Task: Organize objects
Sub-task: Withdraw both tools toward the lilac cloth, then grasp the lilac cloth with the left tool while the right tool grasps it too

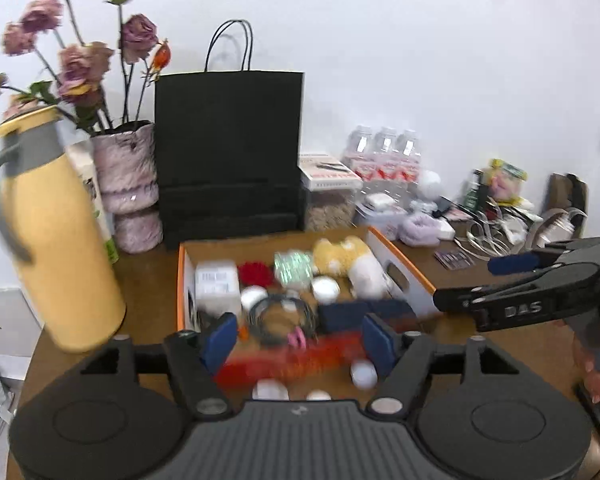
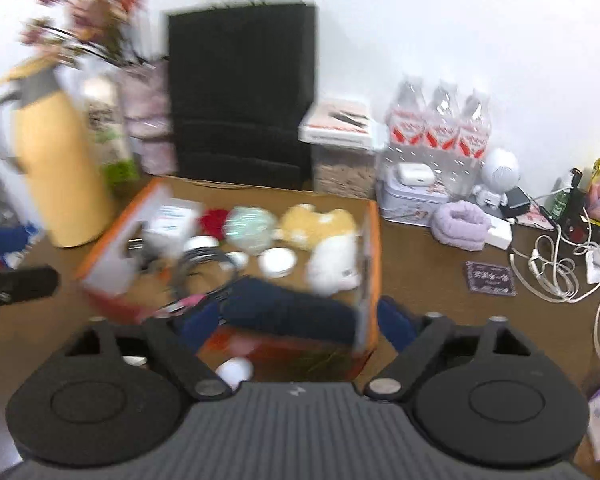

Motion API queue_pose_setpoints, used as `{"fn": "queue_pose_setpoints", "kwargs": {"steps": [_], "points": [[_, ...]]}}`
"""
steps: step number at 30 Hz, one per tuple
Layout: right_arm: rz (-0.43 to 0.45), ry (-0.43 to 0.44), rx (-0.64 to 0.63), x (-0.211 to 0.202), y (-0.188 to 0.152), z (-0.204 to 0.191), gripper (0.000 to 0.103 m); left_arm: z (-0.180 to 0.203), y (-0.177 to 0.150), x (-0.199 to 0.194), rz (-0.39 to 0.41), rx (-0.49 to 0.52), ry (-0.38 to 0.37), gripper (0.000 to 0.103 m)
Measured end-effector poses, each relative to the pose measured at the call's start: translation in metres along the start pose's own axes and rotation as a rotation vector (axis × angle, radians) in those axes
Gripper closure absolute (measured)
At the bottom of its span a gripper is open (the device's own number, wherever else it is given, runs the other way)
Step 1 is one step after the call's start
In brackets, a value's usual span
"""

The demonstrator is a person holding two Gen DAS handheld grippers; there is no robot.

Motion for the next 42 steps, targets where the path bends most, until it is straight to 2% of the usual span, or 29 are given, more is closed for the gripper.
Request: {"fn": "queue_pose_setpoints", "kwargs": {"steps": [3,5,8,11,14,17,19,20,21,22,23,24,25,28,30,31,32,34,38,42], "points": [[0.109,0.013,-0.011,-0.052,-0.057,-0.033,0.001,0.000,-0.057,-0.045,0.035,0.014,-0.002,0.024],[0.165,0.028,-0.051,-0.084,-0.098,-0.056,0.001,-0.006,-0.100,-0.078,0.055,0.022,-0.002,0.019],[0.110,0.083,-0.131,-0.121,-0.144,-0.075,0.001,-0.019,-0.146,-0.115,0.021,0.071,0.026,0.018],[0.087,0.087,-0.143,-0.153,-0.162,-0.078,0.001,-0.040,-0.162,-0.147,0.020,0.039,0.066,0.018],[0.117,0.085,-0.123,-0.168,-0.162,-0.081,0.001,-0.055,-0.160,-0.160,0.062,-0.005,0.113,0.018],[0.141,0.081,-0.091,-0.160,-0.161,-0.087,0.005,-0.058,-0.159,-0.149,0.070,-0.002,0.099,0.020],[0.149,0.101,-0.028,-0.145,-0.165,-0.094,0.014,-0.058,-0.162,-0.128,0.066,0.012,0.038,0.020],[0.147,0.132,0.001,-0.132,-0.167,-0.099,0.016,-0.058,-0.163,-0.112,0.049,0.014,0.009,0.022],[0.131,0.164,0.030,-0.116,-0.168,-0.105,0.024,-0.061,-0.165,-0.096,0.022,0.009,-0.013,0.026],[0.103,0.177,0.056,-0.100,-0.170,-0.111,0.035,-0.063,-0.166,-0.078,-0.009,0.000,-0.028,0.034],[0.072,0.187,0.078,-0.083,-0.171,-0.116,0.041,-0.067,-0.167,-0.061,-0.041,-0.003,-0.036,0.041],[0.049,0.197,0.095,-0.068,-0.171,-0.121,0.051,-0.069,-0.168,-0.046,-0.072,0.003,-0.037,0.043],[0.030,0.203,0.114,-0.055,-0.171,-0.125,0.055,-0.071,-0.170,-0.032,-0.094,0.021,-0.036,0.044],[0.013,0.201,0.155,-0.029,-0.173,-0.138,0.060,-0.076,-0.171,-0.001,-0.131,0.035,-0.020,0.050],[0.021,0.196,0.160,-0.020,-0.172,-0.144,0.061,-0.080,-0.171,0.010,-0.153,0.003,-0.035,0.063],[0.019,0.195,0.166,-0.017,-0.172,-0.145,0.067,-0.081,-0.170,0.010,-0.144,-0.004,-0.034,0.079],[0.011,0.198,0.178,-0.012,-0.171,-0.146,0.073,-0.081,-0.170,0.010,-0.153,-0.008,-0.040,0.091],[0.012,0.181,0.179,-0.008,-0.171,-0.148,0.091,-0.079,-0.172,0.004,-0.169,-0.025,-0.012,0.093],[0.017,0.191,0.108,-0.024,-0.174,-0.151,0.093,-0.067,-0.191,-0.030,-0.177,-0.088,-0.018,0.096],[-0.010,0.210,0.054,-0.050,-0.187,-0.150,0.094,-0.050,-0.217,-0.071,-0.163,-0.119,0.017,0.097]]}}
Point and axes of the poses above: each gripper's, at about its wrist camera, not at the fingertips, and x roughly the way its jaws point, z to its right, y to its top, the point moved 3 cm from there along x, roughly the way its jaws point, and after that the axes turned 6 degrees about -x, right-handed, at the moved point
